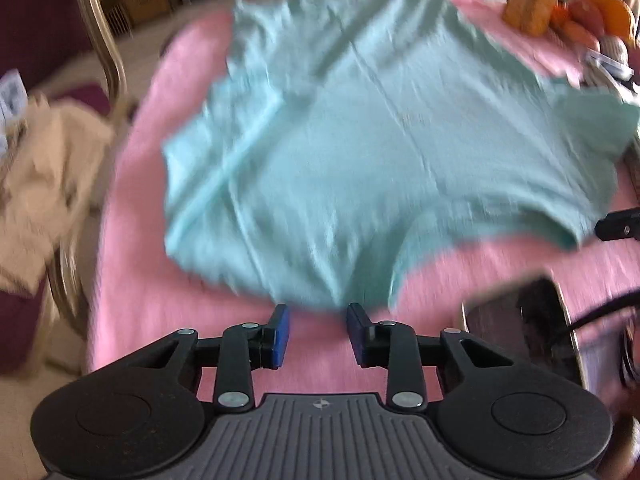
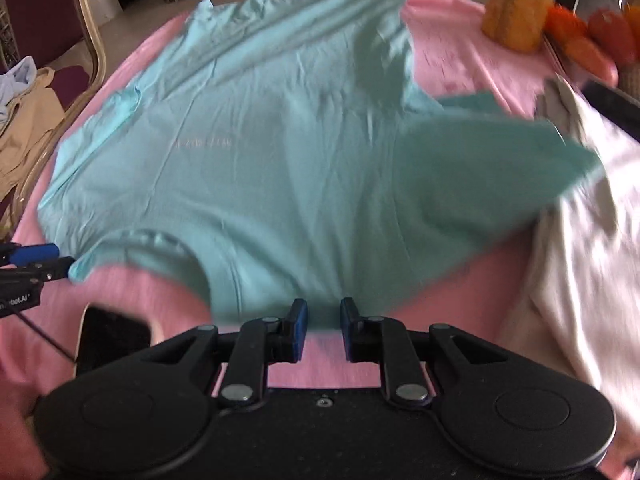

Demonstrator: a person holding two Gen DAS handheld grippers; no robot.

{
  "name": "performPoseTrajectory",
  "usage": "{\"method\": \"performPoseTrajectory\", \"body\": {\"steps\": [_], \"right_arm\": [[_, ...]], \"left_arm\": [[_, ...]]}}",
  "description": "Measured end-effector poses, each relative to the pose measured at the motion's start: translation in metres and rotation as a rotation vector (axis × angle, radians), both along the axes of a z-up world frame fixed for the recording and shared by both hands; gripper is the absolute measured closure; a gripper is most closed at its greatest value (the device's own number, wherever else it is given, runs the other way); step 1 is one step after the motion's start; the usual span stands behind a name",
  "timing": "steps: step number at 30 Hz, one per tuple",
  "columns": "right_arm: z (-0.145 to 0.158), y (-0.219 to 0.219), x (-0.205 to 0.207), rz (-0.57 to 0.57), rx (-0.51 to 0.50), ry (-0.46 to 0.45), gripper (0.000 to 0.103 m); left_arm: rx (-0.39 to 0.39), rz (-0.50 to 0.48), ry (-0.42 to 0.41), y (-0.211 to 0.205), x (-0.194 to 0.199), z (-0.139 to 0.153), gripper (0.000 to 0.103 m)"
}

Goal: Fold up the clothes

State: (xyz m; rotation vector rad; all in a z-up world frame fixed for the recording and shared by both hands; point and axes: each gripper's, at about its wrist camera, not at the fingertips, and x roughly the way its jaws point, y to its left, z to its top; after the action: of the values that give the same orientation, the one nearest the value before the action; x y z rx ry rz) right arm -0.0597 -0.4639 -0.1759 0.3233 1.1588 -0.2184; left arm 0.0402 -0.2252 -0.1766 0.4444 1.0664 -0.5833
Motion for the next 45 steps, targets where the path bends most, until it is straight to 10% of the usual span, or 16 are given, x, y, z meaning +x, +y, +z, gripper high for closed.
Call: {"method": "performPoseTrajectory", "body": {"steps": [3, 13, 21, 32, 45], "right_arm": [[0.005, -0.011, -0.014, -0.059, 0.048, -0.013, 0.085], [0.09, -0.052, -0.025, -0.18, 0.304, -0.544, 0.071], [0.127, -0.046, 0.007, -0.147, 0.133, -0.78, 0.052], [0.07, -0.046, 0.046, -0.183, 0.134, -0.69, 0.053], [0.064, -0.043, 0.033, -0.218, 0.115, -0.671, 0.053]], "left_arm": [[-0.046, 0.044, 0.004, 0.017, -0.003, 0.007, 0.073], [-0.282, 0.233, -0.173, 0.049, 0.031, 0.077, 0.064], [-0.298, 0.316, -0.18, 0.047, 0.077, 0.08, 0.06], [-0.373, 0.506, -0.009, 0.06, 0.151, 0.042, 0.059], [-0.419, 0.492, 0.14, 0.056, 0.181, 0.009, 0.068]]}}
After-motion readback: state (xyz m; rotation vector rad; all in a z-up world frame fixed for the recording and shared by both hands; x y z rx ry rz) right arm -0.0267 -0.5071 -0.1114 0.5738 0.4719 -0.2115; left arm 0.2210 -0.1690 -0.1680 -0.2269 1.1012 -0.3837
